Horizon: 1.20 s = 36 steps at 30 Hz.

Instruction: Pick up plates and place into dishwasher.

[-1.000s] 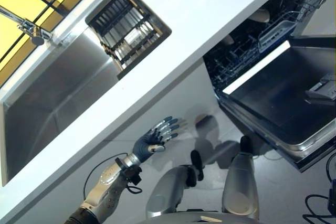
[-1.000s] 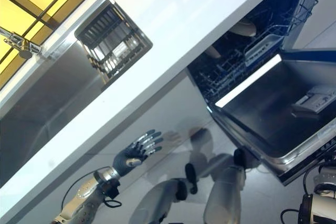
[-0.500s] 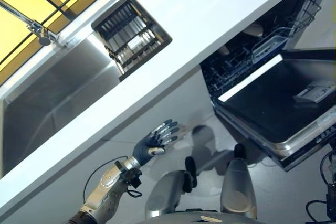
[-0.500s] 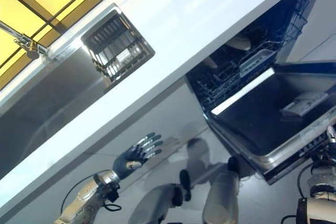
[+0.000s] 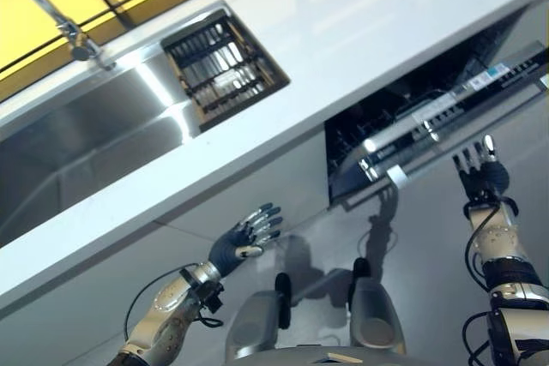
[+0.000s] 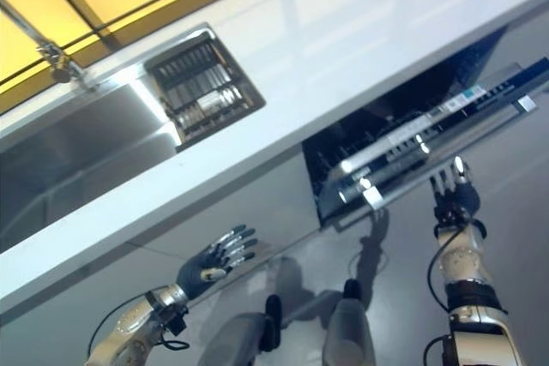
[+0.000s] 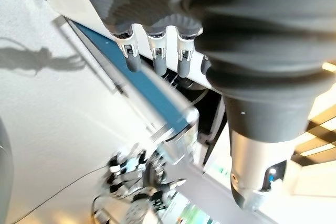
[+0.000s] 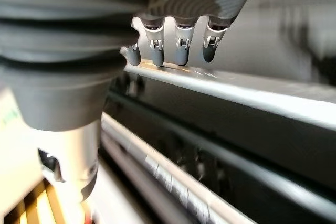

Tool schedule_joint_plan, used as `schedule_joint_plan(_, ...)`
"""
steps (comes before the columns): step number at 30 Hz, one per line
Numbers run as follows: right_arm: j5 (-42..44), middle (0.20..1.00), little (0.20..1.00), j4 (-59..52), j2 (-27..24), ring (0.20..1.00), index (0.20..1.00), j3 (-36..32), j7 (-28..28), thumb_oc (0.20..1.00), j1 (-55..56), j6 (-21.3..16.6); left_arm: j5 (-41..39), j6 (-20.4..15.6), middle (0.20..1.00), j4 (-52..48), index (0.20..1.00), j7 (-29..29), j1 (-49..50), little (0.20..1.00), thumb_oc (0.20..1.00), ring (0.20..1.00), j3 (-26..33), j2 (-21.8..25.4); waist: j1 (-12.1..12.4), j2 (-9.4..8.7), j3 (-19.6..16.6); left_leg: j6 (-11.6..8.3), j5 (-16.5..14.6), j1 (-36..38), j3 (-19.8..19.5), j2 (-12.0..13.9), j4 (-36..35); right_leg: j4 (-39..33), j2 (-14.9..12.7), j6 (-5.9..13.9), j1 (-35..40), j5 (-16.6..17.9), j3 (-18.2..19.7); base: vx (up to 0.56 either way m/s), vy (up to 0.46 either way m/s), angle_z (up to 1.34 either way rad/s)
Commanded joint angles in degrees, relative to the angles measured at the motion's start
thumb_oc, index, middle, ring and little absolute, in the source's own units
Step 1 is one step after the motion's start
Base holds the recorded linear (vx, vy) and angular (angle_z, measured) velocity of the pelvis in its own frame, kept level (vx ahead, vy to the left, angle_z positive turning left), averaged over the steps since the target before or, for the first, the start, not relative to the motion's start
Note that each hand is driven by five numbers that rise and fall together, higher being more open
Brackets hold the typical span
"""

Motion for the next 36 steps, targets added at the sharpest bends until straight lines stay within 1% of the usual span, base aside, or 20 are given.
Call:
schedule_joint_plan(1, 2.3, 1.0, 1.0, -6.5, 1.7, 1.0, 1.0, 3.2, 4.0, 1.0, -11.3, 0.8, 2.8, -0.8, 1.0, -2.6, 1.0, -2.5, 1.2, 1.0, 1.0, 1.0, 2.2, 1.6, 3.0, -2.59, -2.5, 0.43, 0.0, -0.9, -1.6, 1.4, 0.6, -4.1, -1.2, 2.55, 6.2, -1.5, 2.2, 0.05, -0.021, 0.13)
schedule_joint_plan(3, 2.1, 1.0, 1.0, -6.8, 2.6, 1.0, 1.0, 4.1, 3.4, 1.0, -11.4, 1.5, 3.2, -0.2, 1.0, -1.9, 1.0, -3.4, 1.6, 1.0, 1.0, 1.0, 3.1, 1.5, 3.8, -3.39, -3.8, 0.14, 0.0, -0.1, -1.7, 1.6, 0.2, -5.1, -1.1, 2.48, 7.6, -1.5, 1.5, 0.07, -0.016, 0.2)
schedule_joint_plan(7, 2.0, 1.0, 1.0, -4.4, 3.5, 1.0, 1.0, 5.1, 1.9, 1.0, -11.4, 2.0, 3.0, -0.3, 1.0, -0.7, 1.0, -4.3, 1.9, 1.0, 1.0, 1.0, 3.9, 1.2, 5.1, -4.62, -5.9, -0.38, 0.0, 1.4, -1.5, 2.2, -0.8, -7.1, -1.0, 2.38, 10.0, -1.6, -0.1, 0.06, 0.018, 0.12)
schedule_joint_plan(11, 4.0, 1.0, 1.0, 3.3, 3.9, 1.0, 1.0, 4.4, 1.7, 1.0, -11.9, 0.5, 2.8, -0.4, 1.0, 0.9, 1.0, -4.1, 2.0, 1.0, 1.0, 1.0, 5.0, 0.3, 6.9, -6.25, -8.2, -0.67, -0.3, 2.8, -1.6, 2.7, -1.8, -8.9, -0.9, 2.09, 12.1, -1.7, -1.7, 0.07, 0.039, 0.09)
schedule_joint_plan(14, 3.3, 1.0, 1.0, 6.2, 3.5, 1.0, 1.0, 3.9, 2.4, 1.0, -12.3, -0.3, 2.9, -0.1, 1.0, 1.1, 1.0, -4.0, 2.6, 1.0, 1.0, 1.0, 6.2, 0.1, 8.0, -7.18, -9.4, -0.75, -0.6, 3.5, -2.0, 2.7, -2.1, -9.5, -0.7, 1.98, 13.1, -1.8, -2.3, 0.08, 0.054, 0.09)
schedule_joint_plan(16, 1.9, 1.0, 1.0, 7.3, 3.2, 1.0, 1.0, 3.8, 3.4, 1.0, -12.1, -1.4, 2.9, 0.2, 1.0, 1.1, 1.0, -4.1, 3.1, 1.0, 1.0, 1.0, 7.1, -0.1, 8.5, -7.52, -9.9, -0.74, -0.7, 3.9, -2.3, 2.7, -2.4, -9.6, -0.7, 1.94, 13.6, -1.9, -2.6, 0.07, 0.06, 0.17)
schedule_joint_plan(18, -1.5, 1.0, 1.0, 6.1, 3.3, 1.0, 1.0, 4.1, 2.3, 1.0, -11.0, -4.7, 3.1, 0.3, 1.0, 0.9, 1.0, -4.3, 3.7, 1.0, 1.0, 1.0, 7.9, -0.3, 8.7, -7.84, -10.3, -0.71, -0.7, 4.4, -2.5, 2.5, -2.9, -9.8, -0.7, 1.99, 14.0, -1.9, -2.8, 0.04, 0.07, 0.08)
schedule_joint_plan(19, -3.9, 1.0, 1.0, 5.5, 3.5, 1.0, 1.0, 4.3, 0.9, 1.0, -10.5, -6.2, 3.2, 0.0, 1.0, 0.9, 1.0, -4.3, 3.9, 1.0, 1.0, 1.0, 8.1, -0.4, 8.6, -7.93, -10.4, -0.73, -0.7, 4.6, -2.5, 2.5, -3.1, -9.8, -0.6, 2.02, 14.1, -1.9, -2.8, 0.01, 0.057, 0.01)
schedule_joint_plan(20, -7.0, 1.0, 1.0, 4.5, 3.6, 1.0, 1.0, 4.5, -0.9, 1.0, -9.7, -7.8, 3.3, -0.4, 1.0, 0.9, 1.0, -4.1, 4.1, 1.0, 1.0, 1.0, 8.3, -0.7, 8.5, -8.03, -10.4, -0.72, -0.7, 4.7, -2.5, 2.5, -3.3, -9.9, -0.6, 2.01, 14.2, -1.9, -2.8, -0.03, 0.091, 0.0)
schedule_joint_plan(21, -21.0, 1.0, 1.0, 0.3, 3.7, 1.0, 1.0, 5.7, -8.5, 1.0, -7.2, -12.7, 3.3, -1.3, 1.0, 0.1, 1.0, -2.8, 4.7, 1.0, 1.0, 1.0, 8.5, -1.5, 8.0, -8.12, -10.4, -0.6, -0.1, 5.0, -2.3, 2.5, -3.9, -9.9, -0.7, 2.02, 14.0, -1.6, -2.7, -0.02, 0.106, 0.01)
schedule_joint_plan(22, -26.7, 1.0, 1.0, -4.4, 3.8, 1.0, 1.0, 6.6, -11.4, 1.0, -5.3, -14.6, 3.6, -1.8, 1.0, -0.7, 1.0, -1.5, 5.3, 1.0, 1.0, 1.0, 8.8, -2.2, 7.4, -8.22, -10.5, -0.5, -0.3, 5.5, -1.7, 2.6, -4.4, -9.9, -0.6, 2.15, 14.1, -1.9, -2.7, -0.03, 0.136, 0.03)
schedule_joint_plan(23, -32.3, 1.0, 1.0, -11.6, 4.6, 1.0, 1.0, 7.0, -14.2, 1.0, -1.4, -15.5, 3.9, -3.0, 1.0, -0.8, 1.0, -0.5, 5.9, 1.0, 1.0, 1.0, 9.1, -3.1, 6.4, -8.2, -10.5, -0.28, -0.1, 5.8, -0.6, 2.7, -5.0, -9.7, -0.6, 2.25, 13.8, -1.9, -2.5, -0.01, 0.109, 0.07)
schedule_joint_plan(24, -36.1, 1.0, 1.0, -15.0, 5.2, 1.0, 1.0, 6.9, -15.4, 1.0, 1.3, -15.9, 4.0, -3.6, 1.0, -0.8, 1.0, 0.1, 6.2, 1.0, 1.0, 1.0, 9.3, -3.6, 5.8, -8.2, -10.7, -0.14, 0.1, 5.9, 0.2, 2.7, -5.3, -9.6, -0.6, 2.32, 13.7, -1.9, -2.5, -0.05, 0.129, 0.21)
schedule_joint_plan(25, -42.4, 1.0, 1.0, -21.2, 6.2, 1.0, 1.0, 6.6, -17.2, 1.0, 7.4, -16.3, 4.5, -4.1, 1.0, -1.0, 1.0, 0.5, 6.4, 1.0, 1.0, 1.0, 10.2, -4.8, 4.6, -8.24, -10.8, 0.18, 0.3, 5.9, 1.9, 2.7, -5.8, -9.6, -0.8, 2.48, 13.4, -1.9, -3.0, -0.07, 0.132, 0.33)
schedule_joint_plan(26, -45.3, 1.0, 1.0, -24.7, 6.7, 1.0, 1.0, 6.8, -18.1, 1.0, 11.4, -16.2, 5.3, -4.9, 1.0, -1.0, 1.0, 0.9, 6.5, 1.0, 1.0, 1.0, 10.8, -5.5, 3.6, -8.34, -11.0, 0.47, 0.5, 5.9, 3.2, 2.6, -6.1, -9.5, -0.9, 2.59, 13.2, -1.9, -3.5, -0.08, 0.148, 0.46)
schedule_joint_plan(27, -46.2, 1.0, 1.0, -28.2, 7.7, 1.0, 1.0, 6.9, -18.3, 1.0, 15.5, -15.4, 6.1, -5.8, 1.0, -0.9, 1.0, 1.6, 6.5, 1.0, 1.0, 1.0, 11.4, -6.2, 2.6, -8.45, -11.1, 0.7, 0.5, 5.8, 3.9, 2.5, -6.0, -9.1, -1.0, 2.65, 12.9, -2.1, -3.7, -0.07, 0.132, 0.41)
schedule_joint_plan(29, -46.3, 1.0, 1.0, -29.4, 8.5, 1.0, 1.0, 6.9, -18.5, 1.0, 19.3, -13.8, 5.9, -7.2, 1.0, -0.7, 1.0, 2.5, 6.7, 1.0, 1.0, 1.0, 12.2, -6.8, 1.6, -8.75, -11.2, 0.97, 0.3, 5.5, 4.6, 2.2, -5.6, -8.8, -1.2, 2.71, 12.7, -2.3, -3.9, -0.08, 0.119, 0.2)
schedule_joint_plan(32, -46.7, 1.0, 1.0, -30.3, 9.1, 1.0, 1.0, 8.0, -20.0, 1.0, 22.6, -13.2, 6.1, -8.4, 1.0, -1.4, 1.0, 4.0, 7.3, 1.0, 1.0, 1.0, 13.1, -7.0, 1.1, -9.21, -11.6, 1.53, 0.0, 5.8, 5.5, 1.6, -5.8, -8.8, -1.5, 3.03, 12.7, -2.3, -4.4, -0.08, 0.102, 0.02)
schedule_joint_plan(34, -45.0, 1.0, 1.0, -30.1, 9.7, 1.0, 1.0, 8.4, -20.7, 1.0, 23.5, -12.7, 6.5, -8.6, 1.0, -1.4, 1.0, 4.6, 7.1, 1.0, 1.0, 1.0, 13.1, -6.8, 0.8, -9.31, -11.9, 1.84, 0.0, 6.0, 7.3, 1.5, -6.1, -8.6, -1.8, 3.26, 12.7, -2.3, -5.3, -0.08, 0.101, 0.03)
schedule_joint_plan(36, -45.0, 1.0, 1.0, -29.2, 10.9, 1.0, 1.0, 8.5, -22.5, 1.0, 25.0, -12.8, 7.1, -8.5, 1.0, -1.5, 1.0, 4.9, 6.4, 1.0, 1.0, 1.0, 13.2, -6.2, 0.2, -9.4, -12.3, 2.24, 0.3, 6.3, 10.1, 1.5, -7.0, -8.2, -2.5, 3.71, 12.6, -1.8, -7.2, -0.11, 0.134, 0.17)
